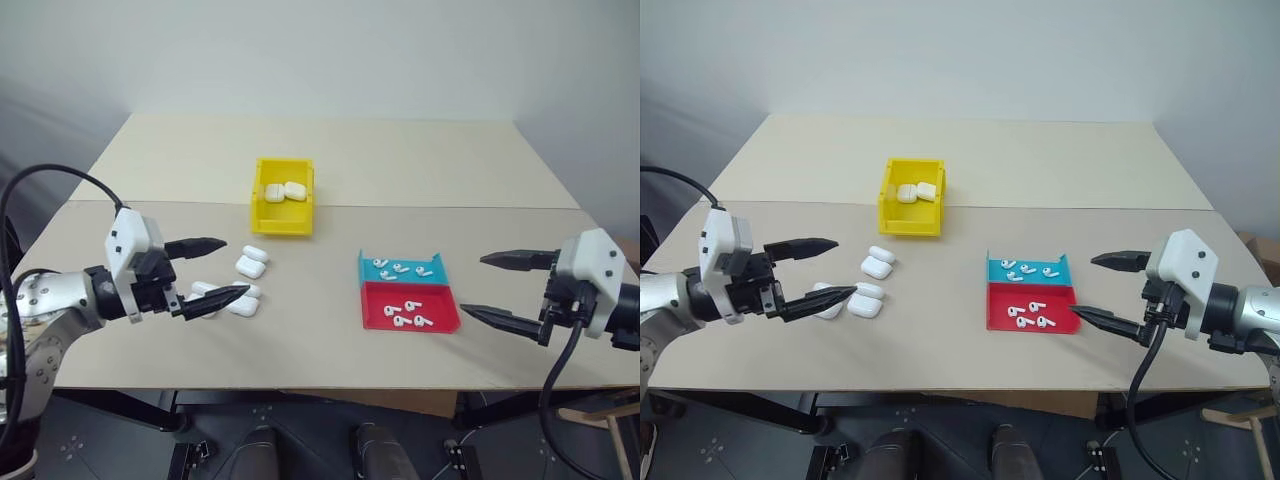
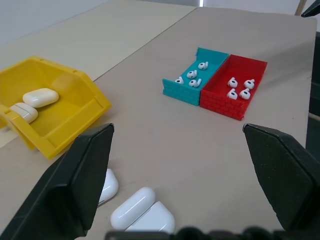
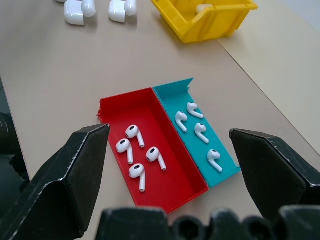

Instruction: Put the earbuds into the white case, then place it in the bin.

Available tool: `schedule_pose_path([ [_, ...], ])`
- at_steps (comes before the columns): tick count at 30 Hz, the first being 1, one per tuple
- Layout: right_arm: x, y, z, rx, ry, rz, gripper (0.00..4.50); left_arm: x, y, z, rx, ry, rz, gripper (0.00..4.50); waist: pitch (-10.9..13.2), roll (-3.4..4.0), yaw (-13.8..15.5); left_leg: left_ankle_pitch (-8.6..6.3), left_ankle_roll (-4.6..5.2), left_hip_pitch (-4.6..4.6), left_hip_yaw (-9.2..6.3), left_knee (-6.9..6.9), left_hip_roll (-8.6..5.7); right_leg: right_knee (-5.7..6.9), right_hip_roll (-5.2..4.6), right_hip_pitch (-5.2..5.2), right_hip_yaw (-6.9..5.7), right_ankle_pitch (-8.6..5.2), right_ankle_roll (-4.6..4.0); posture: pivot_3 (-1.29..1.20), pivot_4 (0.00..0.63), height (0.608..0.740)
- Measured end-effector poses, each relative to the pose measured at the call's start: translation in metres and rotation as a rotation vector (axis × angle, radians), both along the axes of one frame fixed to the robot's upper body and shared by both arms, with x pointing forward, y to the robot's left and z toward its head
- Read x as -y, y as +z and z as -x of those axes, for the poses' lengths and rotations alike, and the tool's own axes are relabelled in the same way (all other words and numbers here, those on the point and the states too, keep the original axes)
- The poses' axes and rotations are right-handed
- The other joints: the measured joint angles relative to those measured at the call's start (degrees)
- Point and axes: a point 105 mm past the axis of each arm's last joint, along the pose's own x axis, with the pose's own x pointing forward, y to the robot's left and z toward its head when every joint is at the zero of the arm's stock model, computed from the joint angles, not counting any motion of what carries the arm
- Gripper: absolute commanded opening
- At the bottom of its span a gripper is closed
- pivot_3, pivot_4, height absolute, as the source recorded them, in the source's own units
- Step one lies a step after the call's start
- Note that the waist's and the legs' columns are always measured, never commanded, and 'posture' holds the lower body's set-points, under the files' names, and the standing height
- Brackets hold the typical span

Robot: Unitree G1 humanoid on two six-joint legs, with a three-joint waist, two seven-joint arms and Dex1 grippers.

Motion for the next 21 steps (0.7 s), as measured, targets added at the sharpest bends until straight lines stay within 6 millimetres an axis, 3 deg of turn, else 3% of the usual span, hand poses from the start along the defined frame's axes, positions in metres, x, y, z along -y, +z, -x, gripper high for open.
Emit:
schedule_pose_path([
  [21, -0.0065, 0.0043, -0.0064, 0.013, 0.03, -0.008, 4.46, -0.0036, 0.0026, -0.0004, -0.002, 0.08, -0.018, 4.5, 0.0, 0.0, 0.0, 0.0, 0.0, 0.02, 0.0, 0.0, 0.0, 0.04, 0.0, 0.01, 0.0, 0.0, 0.0, 0.0, 0.15, 0.74],
])
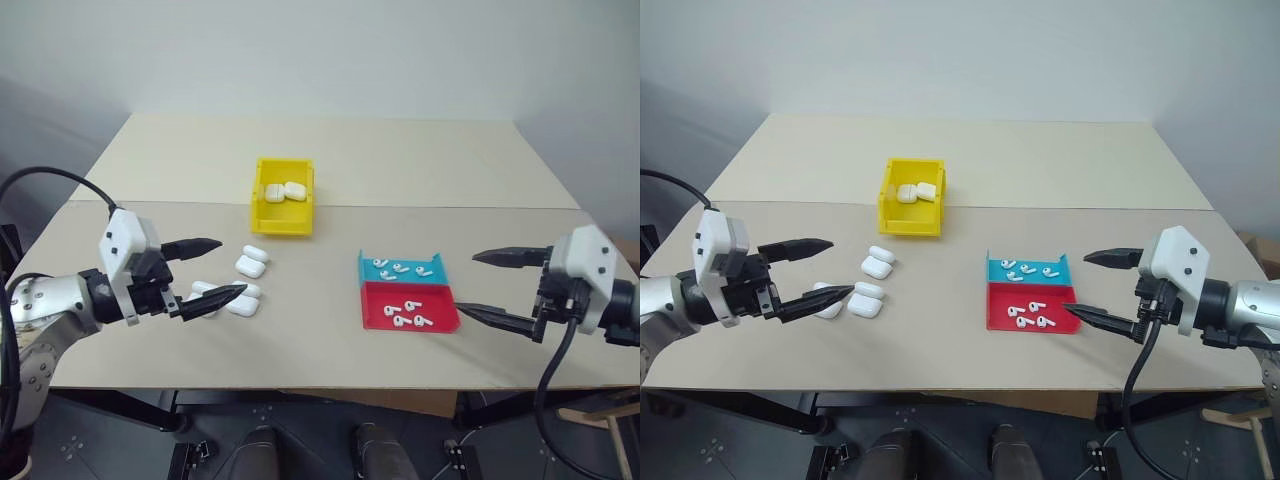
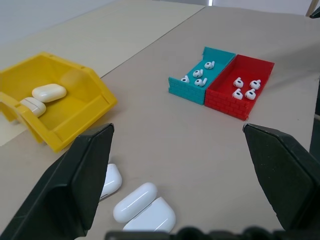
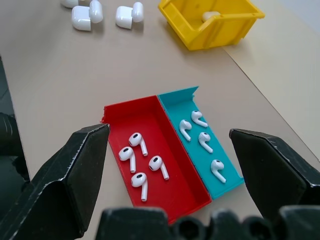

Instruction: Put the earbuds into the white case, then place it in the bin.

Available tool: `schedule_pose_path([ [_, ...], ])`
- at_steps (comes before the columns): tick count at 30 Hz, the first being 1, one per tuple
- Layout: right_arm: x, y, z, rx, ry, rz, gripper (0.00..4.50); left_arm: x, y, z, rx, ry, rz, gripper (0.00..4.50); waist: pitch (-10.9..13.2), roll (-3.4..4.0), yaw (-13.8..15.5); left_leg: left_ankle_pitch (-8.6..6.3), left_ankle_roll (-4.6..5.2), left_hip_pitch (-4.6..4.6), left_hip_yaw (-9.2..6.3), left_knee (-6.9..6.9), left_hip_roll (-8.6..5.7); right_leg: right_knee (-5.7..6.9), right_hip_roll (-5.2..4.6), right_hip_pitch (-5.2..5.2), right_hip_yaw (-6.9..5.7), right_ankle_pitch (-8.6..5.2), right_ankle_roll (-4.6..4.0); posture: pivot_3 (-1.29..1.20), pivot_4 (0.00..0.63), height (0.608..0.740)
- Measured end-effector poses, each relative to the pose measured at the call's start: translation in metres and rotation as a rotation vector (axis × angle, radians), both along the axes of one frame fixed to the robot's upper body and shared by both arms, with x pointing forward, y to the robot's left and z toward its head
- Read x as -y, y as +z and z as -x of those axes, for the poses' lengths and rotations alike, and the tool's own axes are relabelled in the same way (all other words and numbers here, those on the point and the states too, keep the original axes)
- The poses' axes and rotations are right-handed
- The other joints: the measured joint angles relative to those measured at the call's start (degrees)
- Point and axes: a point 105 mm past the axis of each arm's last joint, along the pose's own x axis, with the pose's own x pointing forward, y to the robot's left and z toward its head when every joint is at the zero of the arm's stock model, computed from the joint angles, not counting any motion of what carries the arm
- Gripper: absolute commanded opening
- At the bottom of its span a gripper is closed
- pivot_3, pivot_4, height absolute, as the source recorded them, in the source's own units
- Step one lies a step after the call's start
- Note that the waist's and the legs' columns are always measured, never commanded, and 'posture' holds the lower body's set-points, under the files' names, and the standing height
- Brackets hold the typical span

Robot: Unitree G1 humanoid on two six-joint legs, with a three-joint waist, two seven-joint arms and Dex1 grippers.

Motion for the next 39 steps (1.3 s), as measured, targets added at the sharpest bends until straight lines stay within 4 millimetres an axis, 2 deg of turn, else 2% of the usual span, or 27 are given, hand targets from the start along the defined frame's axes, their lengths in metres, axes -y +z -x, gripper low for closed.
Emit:
schedule_pose_path([
  [8, 0.001, 0.002, -0.001, -0.003, 0.005, 0.002, 4.46, -0.002, -0.001, -0.008, 0.031, 0.119, -0.073, 4.5, 0.0, 0.0, 0.1, 0.0, 0.0, 0.0, 0.0, 0.0, -0.01, 0.01, 0.01, 0.02, 0.02, 0.0, 0.0, 0.0, 0.15, 0.74],
  [11, 0.0, 0.001, 0.0, -0.011, 0.0, 0.003, 4.46, -0.002, -0.014, -0.011, -0.06, 0.15, -0.149, 4.5, 0.0, -0.01, 0.1, 0.0, 0.0, 0.02, -0.01, 0.01, 0.0, 0.06, 0.03, 0.01, 0.02, 0.0, 0.0, 0.0, 0.15, 0.74],
  [16, -0.004, 0.001, 0.004, -0.01, 0.009, 0.003, 4.46, -0.014, -0.018, -0.017, -0.233, 0.229, -0.335, 4.5, 0.0, 0.02, 0.1, 0.01, 0.0, 0.09, -0.02, 0.03, -0.01, 0.11, 0.06, 0.03, 0.04, -0.02, 0.01, 0.0, 0.15, 0.74],
  [18, -0.006, 0.0, 0.005, -0.011, 0.014, -0.007, 4.46, -0.018, -0.019, -0.02, -0.265, 0.259, -0.337, 4.5, 0.0, 0.03, 0.0, 0.01, 0.0, 0.1, -0.01, 0.03, 0.0, 0.1, 0.06, 0.03, 0.06, -0.02, 0.02, 0.0, 0.15, 0.74],
  [23, -0.008, -0.004, 0.008, -0.024, 0.007, -0.021, 4.46, -0.034, -0.043, -0.022, -0.387, 0.356, -0.381, 4.5, 0.0, 0.01, -0.1, 0.01, 0.01, 0.07, -0.01, 0.03, 0.01, 0.11, 0.07, -0.01, 0.06, -0.02, 0.02, 0.0, 0.15, 0.74],
  [31, -0.015, -0.006, 0.005, -0.016, 0.014, -0.047, 4.46, -0.057, -0.049, -0.025, -0.567, 0.489, -0.441, 4.5, 0.0, -0.03, 0.1, 0.01, 0.0, 0.09, -0.03, 0.03, -0.01, 0.11, 0.07, 0.01, 0.06, -0.02, 0.02, 0.0, 0.15, 0.74],
  [39, -0.023, -0.01, 0.007, -0.012, 0.015, -0.078, 4.46, -0.049, -0.051, -0.026, -0.721, 0.527, -0.504, 4.5, 0.0, -0.03, 0.2, 0.01, 0.01, -0.06, -0.07, 0.03, -0.07, 0.11, 0.08, -0.04, 0.07, -0.04, 0.08, 0.0, 0.15, 0.74],
])
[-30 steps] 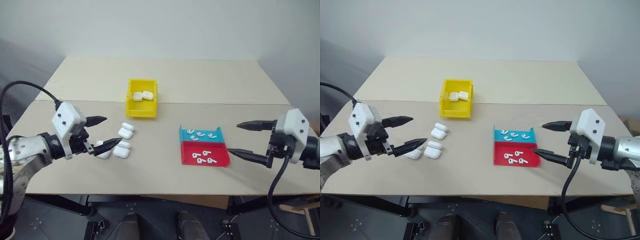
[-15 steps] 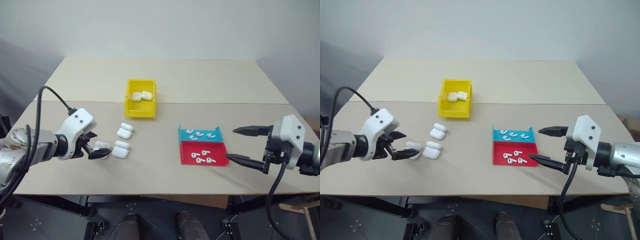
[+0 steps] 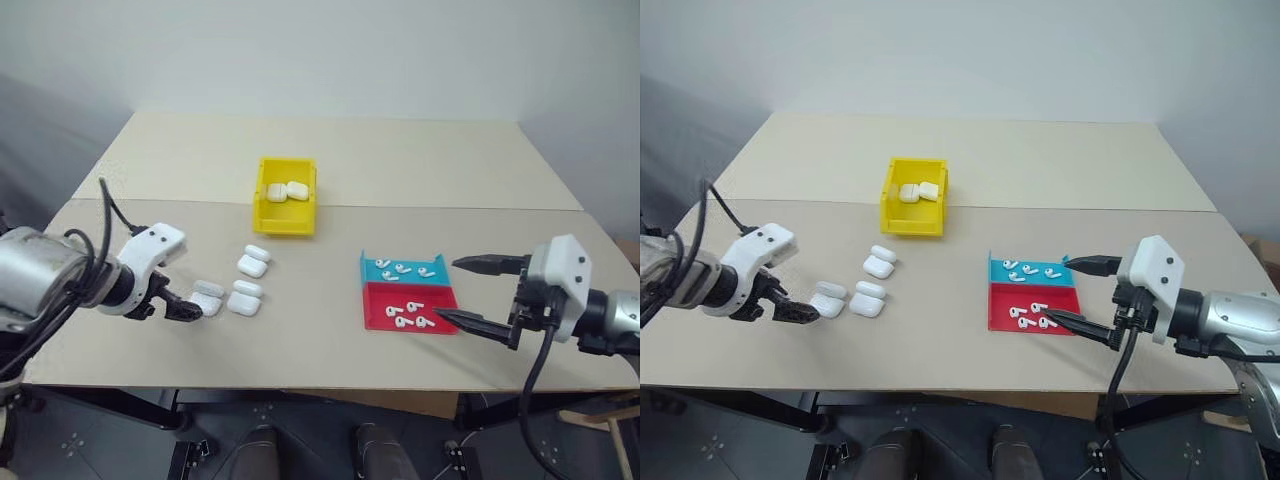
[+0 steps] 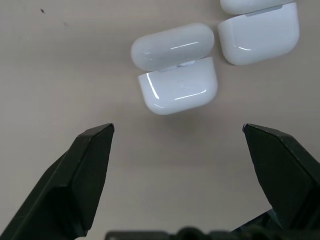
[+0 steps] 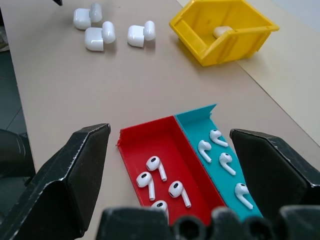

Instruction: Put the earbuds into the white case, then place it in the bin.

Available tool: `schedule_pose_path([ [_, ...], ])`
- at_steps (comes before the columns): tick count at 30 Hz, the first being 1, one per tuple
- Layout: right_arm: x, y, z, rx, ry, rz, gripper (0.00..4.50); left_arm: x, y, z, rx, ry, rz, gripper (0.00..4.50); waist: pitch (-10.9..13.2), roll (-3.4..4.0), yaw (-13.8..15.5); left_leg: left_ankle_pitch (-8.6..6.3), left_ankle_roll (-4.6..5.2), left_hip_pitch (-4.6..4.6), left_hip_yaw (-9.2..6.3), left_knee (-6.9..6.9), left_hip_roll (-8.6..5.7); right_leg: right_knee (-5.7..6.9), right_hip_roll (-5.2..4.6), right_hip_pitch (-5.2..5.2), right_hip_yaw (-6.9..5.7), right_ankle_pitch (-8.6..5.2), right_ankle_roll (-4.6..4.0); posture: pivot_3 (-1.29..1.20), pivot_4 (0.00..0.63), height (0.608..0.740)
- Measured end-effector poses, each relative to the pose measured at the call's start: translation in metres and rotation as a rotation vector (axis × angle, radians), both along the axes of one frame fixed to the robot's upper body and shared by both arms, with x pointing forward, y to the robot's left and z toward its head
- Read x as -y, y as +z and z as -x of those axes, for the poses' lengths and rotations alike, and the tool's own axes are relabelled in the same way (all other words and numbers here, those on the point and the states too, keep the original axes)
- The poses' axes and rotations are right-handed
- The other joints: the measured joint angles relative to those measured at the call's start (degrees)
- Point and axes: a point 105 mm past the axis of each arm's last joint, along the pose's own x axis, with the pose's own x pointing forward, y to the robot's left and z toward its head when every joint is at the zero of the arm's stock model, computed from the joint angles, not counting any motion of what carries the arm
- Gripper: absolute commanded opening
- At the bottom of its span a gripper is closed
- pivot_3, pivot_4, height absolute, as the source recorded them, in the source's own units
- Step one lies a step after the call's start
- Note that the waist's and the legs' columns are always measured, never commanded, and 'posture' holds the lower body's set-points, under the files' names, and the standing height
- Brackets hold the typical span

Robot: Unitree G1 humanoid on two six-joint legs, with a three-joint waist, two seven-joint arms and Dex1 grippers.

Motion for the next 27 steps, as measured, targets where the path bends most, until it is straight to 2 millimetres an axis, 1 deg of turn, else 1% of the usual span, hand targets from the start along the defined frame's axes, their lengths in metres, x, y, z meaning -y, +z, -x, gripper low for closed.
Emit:
schedule_pose_path([
  [4, -0.003, -0.003, -0.001, -0.004, -0.002, -0.013, 4.46, 0.007, -0.004, -0.007, -0.024, -0.002, 0.002, 4.5, 0.0, -0.01, -0.1, 0.01, 0.01, 0.02, -0.03, 0.02, 0.0, 0.07, 0.03, 0.0, 0.0, 0.0, -0.01, 0.0, 0.15, 0.74],
  [11, -0.006, -0.005, 0.003, -0.004, -0.001, -0.009, 4.46, 0.011, -0.019, -0.017, -0.077, 0.04, -0.006, 4.5, 0.0, -0.01, 0.0, 0.02, 0.03, 0.0, -0.07, 0.04, 0.0, 0.07, 0.03, 0.01, 0.0, 0.04, 0.07, 0.0, 0.15, 0.74],
  [18, -0.006, -0.007, 0.005, -0.012, -0.001, -0.008, 4.46, 0.007, -0.032, -0.023, -0.097, 0.116, -0.018, 4.5, 0.0, -0.02, 0.0, 0.02, 0.03, 0.01, -0.09, 0.05, -0.02, 0.11, 0.02, 0.01, 0.0, 0.07, 0.11, 0.0, 0.15, 0.74],
  [24, -0.008, -0.008, 0.004, -0.013, -0.002, -0.02, 4.46, 0.015, -0.029, -0.03, -0.073, 0.122, -0.019, 4.5, 0.0, -0.02, 0.0, 0.02, 0.03, 0.01, -0.1, 0.05, -0.04, 0.11, 0.01, 0.03, 0.0, 0.1, 0.16, 0.0, 0.15, 0.74],
  [27, -0.008, -0.008, 0.004, -0.013, -0.001, -0.02, 4.46, 0.017, -0.032, -0.034, -0.072, 0.136, -0.027, 4.5, 0.0, -0.02, 0.0, 0.03, 0.03, 0.01, -0.1, 0.05, -0.04, 0.11, 0.01, 0.02, 0.0, 0.12, 0.18, 0.0, 0.15, 0.74],
])
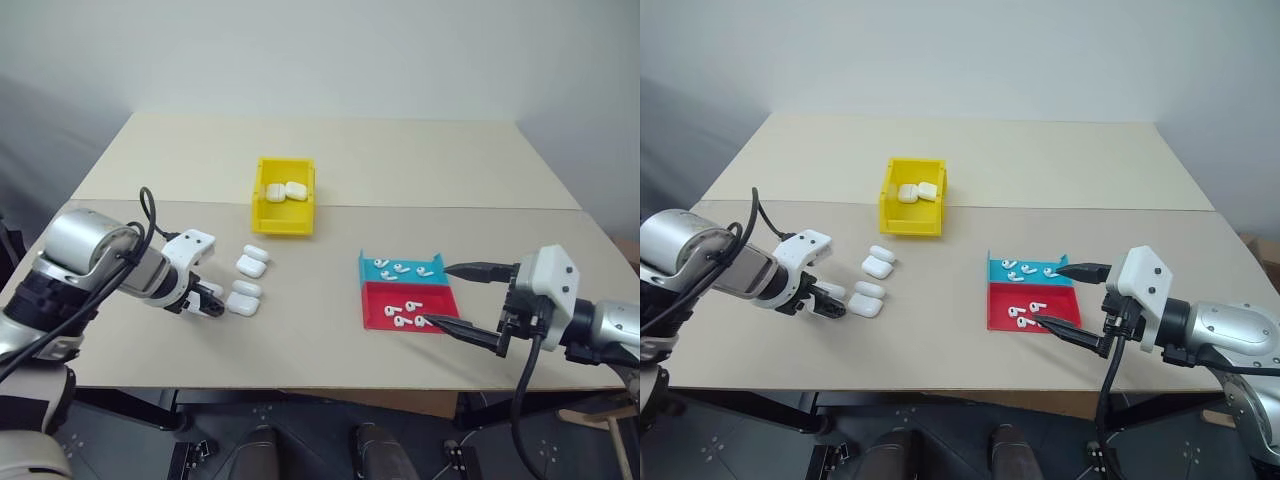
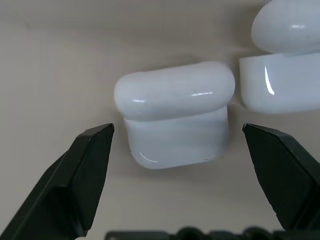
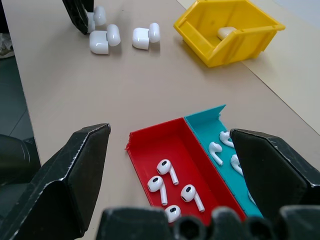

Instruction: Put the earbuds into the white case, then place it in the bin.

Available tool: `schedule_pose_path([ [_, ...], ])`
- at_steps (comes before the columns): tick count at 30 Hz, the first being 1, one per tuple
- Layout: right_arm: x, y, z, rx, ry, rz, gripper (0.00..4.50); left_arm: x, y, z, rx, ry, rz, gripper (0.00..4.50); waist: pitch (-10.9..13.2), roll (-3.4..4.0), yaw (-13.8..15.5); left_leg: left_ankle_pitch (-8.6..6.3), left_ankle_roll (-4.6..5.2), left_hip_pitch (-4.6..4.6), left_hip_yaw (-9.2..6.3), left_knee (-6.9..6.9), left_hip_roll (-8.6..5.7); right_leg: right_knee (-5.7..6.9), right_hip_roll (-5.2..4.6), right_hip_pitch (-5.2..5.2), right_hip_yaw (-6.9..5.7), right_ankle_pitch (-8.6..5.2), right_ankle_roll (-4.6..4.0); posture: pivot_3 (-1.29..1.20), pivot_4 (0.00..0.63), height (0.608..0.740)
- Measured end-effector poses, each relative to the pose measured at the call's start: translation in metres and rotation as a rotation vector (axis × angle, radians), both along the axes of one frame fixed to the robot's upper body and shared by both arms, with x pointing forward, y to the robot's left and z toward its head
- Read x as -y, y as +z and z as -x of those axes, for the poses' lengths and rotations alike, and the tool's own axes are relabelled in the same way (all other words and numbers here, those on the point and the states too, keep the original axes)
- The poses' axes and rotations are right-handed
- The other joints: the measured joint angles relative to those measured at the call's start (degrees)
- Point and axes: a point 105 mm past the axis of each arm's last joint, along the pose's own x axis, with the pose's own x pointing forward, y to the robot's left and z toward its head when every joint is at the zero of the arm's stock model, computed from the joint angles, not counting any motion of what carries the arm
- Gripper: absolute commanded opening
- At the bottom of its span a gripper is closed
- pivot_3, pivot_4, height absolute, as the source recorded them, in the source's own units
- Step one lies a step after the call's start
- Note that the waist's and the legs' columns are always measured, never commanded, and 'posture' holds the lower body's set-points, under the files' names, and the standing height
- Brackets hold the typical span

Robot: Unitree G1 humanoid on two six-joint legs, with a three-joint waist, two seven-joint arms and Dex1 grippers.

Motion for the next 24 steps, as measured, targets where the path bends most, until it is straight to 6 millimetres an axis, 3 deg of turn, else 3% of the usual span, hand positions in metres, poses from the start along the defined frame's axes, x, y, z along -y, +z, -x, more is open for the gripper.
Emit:
schedule_pose_path([
  [7, -0.001, 0.0, 0.001, 0.002, 0.003, -0.001, 4.46, 0.001, -0.004, -0.003, 0.002, 0.018, -0.027, 4.5, 0.0, 0.0, 0.0, 0.01, -0.01, 0.06, -0.01, 0.0, 0.0, 0.03, 0.0, 0.05, 0.0, 0.0, -0.01, 0.0, 0.15, 0.74],
  [10, -0.001, -0.001, 0.001, -0.003, 0.002, -0.001, 4.5, 0.003, -0.005, -0.004, 0.003, 0.017, -0.03, 3.93, 0.0, 0.0, 0.0, 0.01, -0.01, 0.24, -0.01, 0.0, 0.0, 0.03, 0.0, 0.21, 0.0, -0.03, -0.07, 0.0, 0.15, 0.74],
  [14, -0.002, -0.003, 0.003, -0.007, 0.005, 0.003, 4.5, 0.003, -0.006, -0.003, 0.001, 0.019, -0.034, 2.81, 0.0, 0.0, -0.2, 0.01, -0.02, 0.4, -0.02, 0.0, 0.0, 0.01, 0.0, 0.38, 0.0, -0.11, -0.19, 0.0, 0.15, 0.74],
  [24, -0.003, -0.001, 0.001, 0.007, -0.005, 0.001, 4.5, -0.016, 0.002, 0.011, 0.064, 0.013, -0.08, 2.82, 0.0, -0.01, -0.5, 0.0, -0.03, 0.37, -0.01, -0.02, 0.01, -0.04, -0.01, 0.35, 0.0, -0.11, -0.19, 0.0, 0.15, 0.74],
])
